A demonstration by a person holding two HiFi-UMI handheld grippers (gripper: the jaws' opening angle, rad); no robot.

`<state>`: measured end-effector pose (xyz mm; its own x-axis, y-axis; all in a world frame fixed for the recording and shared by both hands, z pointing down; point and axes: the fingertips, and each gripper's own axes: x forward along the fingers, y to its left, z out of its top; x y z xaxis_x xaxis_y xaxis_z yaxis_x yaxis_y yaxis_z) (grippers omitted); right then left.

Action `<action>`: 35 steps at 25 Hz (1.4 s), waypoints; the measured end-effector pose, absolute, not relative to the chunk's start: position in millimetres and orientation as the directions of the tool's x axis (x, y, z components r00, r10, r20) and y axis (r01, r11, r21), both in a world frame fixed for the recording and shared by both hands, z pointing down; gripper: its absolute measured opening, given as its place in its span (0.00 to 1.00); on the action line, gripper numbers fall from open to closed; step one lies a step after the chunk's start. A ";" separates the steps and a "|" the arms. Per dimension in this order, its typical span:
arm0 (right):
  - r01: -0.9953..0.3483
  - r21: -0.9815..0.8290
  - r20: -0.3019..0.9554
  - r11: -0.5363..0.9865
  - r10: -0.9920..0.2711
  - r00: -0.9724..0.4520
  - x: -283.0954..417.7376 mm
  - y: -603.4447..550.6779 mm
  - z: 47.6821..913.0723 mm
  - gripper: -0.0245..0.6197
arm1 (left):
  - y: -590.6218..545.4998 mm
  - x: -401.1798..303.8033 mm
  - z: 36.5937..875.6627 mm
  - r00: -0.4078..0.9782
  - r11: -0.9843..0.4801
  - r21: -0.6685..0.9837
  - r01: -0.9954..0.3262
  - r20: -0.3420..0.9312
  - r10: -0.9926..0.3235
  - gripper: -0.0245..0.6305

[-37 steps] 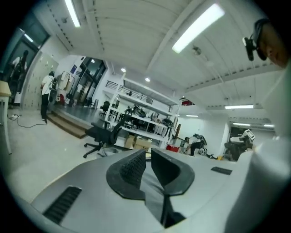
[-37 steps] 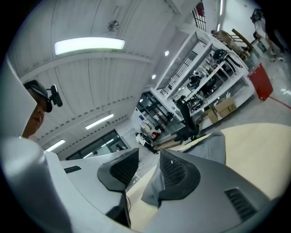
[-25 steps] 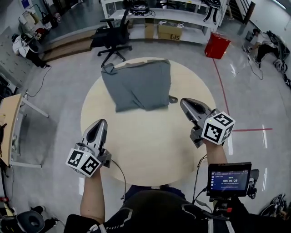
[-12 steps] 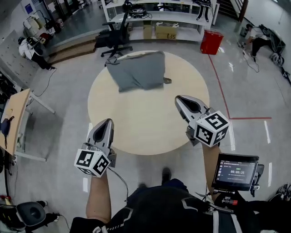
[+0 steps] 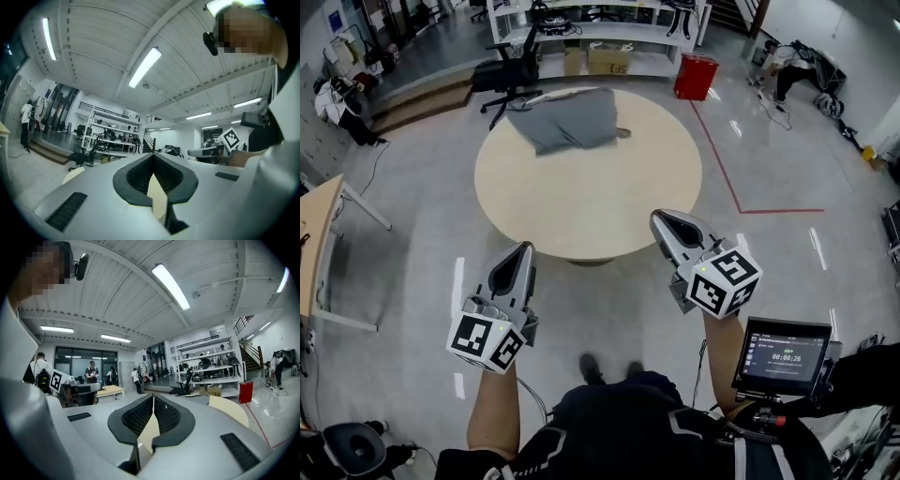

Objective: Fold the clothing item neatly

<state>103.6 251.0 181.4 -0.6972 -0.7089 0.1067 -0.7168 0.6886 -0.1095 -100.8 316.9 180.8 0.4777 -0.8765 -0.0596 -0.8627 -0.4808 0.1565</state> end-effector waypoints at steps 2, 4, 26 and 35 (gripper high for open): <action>-0.710 -0.105 0.077 0.697 -0.706 -0.704 111.0 304.3 170.2 0.06 | 371.3 -86.2 161.2 0.517 -0.523 0.178 -0.834 -0.081 -0.852 0.04; -0.673 -0.086 0.057 0.735 -0.670 -0.740 114.5 352.9 158.4 0.06 | 428.7 -72.3 140.3 0.535 -0.544 0.206 -0.814 -0.100 -0.839 0.04; -0.764 -0.062 0.059 0.643 -0.762 -0.645 121.2 572.7 164.3 0.06 | 612.1 -51.2 160.3 0.582 -0.587 0.068 -0.807 -0.081 -0.809 0.04; -0.766 -0.042 0.076 0.642 -0.762 -0.643 137.4 630.8 160.5 0.05 | 665.3 -50.7 164.8 0.501 -0.498 0.088 -0.863 0.015 -0.865 0.04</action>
